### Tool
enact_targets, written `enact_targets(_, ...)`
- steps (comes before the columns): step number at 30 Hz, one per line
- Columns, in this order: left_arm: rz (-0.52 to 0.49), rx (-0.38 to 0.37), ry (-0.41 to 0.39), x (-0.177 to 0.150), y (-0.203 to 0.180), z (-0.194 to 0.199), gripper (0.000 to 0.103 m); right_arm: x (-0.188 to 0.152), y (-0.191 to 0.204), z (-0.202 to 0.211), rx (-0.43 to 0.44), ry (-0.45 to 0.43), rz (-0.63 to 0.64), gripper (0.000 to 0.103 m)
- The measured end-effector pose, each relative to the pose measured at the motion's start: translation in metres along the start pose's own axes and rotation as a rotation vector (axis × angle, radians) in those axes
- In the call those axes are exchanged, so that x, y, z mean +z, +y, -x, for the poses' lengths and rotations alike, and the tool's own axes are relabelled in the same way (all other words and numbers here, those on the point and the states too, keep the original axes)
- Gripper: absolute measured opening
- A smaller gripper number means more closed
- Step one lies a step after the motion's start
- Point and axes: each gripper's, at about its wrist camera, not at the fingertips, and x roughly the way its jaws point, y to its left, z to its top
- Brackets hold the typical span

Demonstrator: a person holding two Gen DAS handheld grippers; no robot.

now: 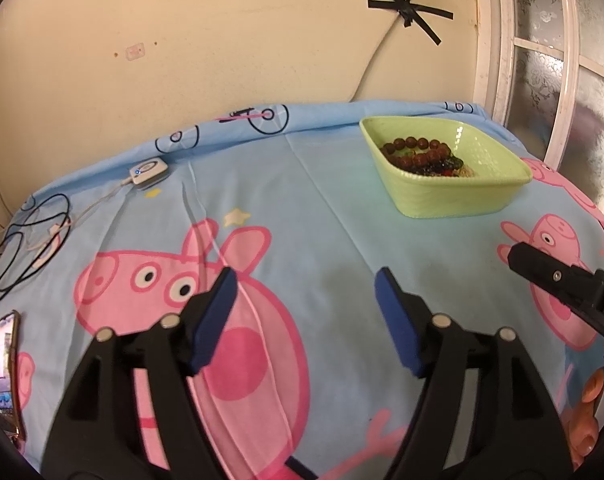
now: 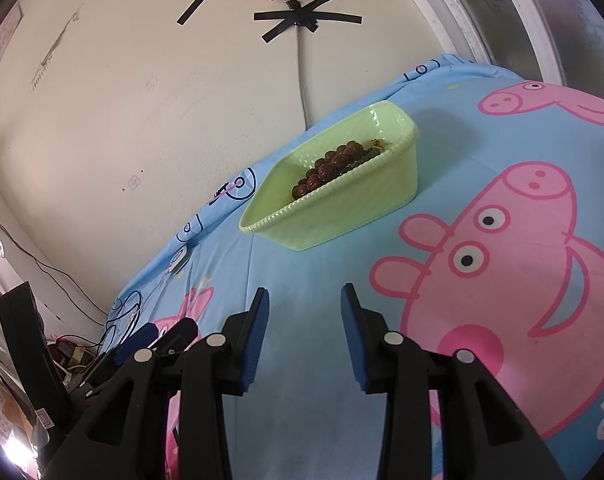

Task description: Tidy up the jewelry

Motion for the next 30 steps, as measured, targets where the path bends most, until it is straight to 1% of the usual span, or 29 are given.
enact_targets(1,-0.001,0.0,-0.005,0.0,0.0,0.001,0.075,0.0,0.0,0.0,-0.001,-0.001,0.0,0.013)
enact_targets(3,0.0,-0.006,-0.029,0.001,0.001,0.006,0.088,-0.001,0.0,0.0,-0.001,-0.002,-0.003,0.013)
enact_targets(5,0.01,-0.012,-0.051,0.002,0.003,0.01,0.096,-0.001,0.0,0.001,0.001,-0.001,-0.005,0.013)
enact_targets(8,0.035,0.018,-0.072,0.003,0.008,0.015,0.097,-0.001,0.0,0.001,0.003,0.0,-0.007,0.014)
enact_targets(11,0.055,0.014,-0.078,0.004,0.011,0.016,0.097,-0.002,-0.001,0.001,0.006,0.001,-0.008,0.014)
enact_targets(14,0.069,0.031,-0.103,0.004,0.013,0.02,0.097,-0.002,-0.001,0.0,0.008,0.005,-0.009,0.014)
enact_targets(16,0.071,0.059,-0.115,0.003,0.013,0.022,0.097,-0.002,0.0,-0.001,0.009,0.009,-0.007,0.014)
enact_targets(18,0.059,0.084,-0.111,0.001,0.01,0.021,0.097,-0.001,0.0,-0.001,0.009,0.012,-0.006,0.014)
enact_targets(22,0.051,0.091,-0.107,0.001,0.01,0.02,0.097,-0.001,0.0,-0.001,0.009,0.012,-0.008,0.015)
enact_targets(30,0.055,0.084,-0.073,-0.001,0.012,0.016,0.097,0.0,0.0,-0.001,0.01,0.012,-0.009,0.015)
